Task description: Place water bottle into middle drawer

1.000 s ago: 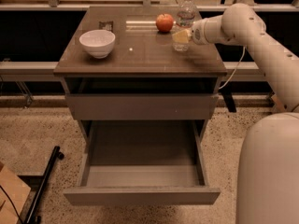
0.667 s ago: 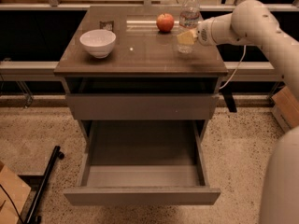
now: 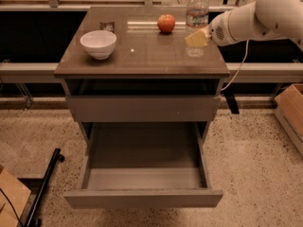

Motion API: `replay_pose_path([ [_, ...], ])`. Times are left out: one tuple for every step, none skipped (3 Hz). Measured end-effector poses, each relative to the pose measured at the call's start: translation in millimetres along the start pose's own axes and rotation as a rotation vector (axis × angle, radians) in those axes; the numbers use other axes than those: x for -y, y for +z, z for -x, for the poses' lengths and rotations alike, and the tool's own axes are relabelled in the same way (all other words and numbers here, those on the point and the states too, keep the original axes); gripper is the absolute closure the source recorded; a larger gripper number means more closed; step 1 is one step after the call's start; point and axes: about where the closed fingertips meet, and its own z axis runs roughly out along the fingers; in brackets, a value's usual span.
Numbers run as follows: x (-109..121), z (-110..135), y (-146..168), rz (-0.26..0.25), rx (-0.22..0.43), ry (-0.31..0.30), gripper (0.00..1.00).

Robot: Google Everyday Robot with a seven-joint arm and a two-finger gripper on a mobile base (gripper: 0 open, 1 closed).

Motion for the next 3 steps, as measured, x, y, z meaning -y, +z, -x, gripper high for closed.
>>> replay_pose_path([
  [-34,-12,-26,0.074,-0.057,-0.038,1.00],
  [-67,-36,-40,0.194,-0.082,-0.074,1.00],
  [-97,-80,-42,0.308,-0.100,-0.065,1.00],
])
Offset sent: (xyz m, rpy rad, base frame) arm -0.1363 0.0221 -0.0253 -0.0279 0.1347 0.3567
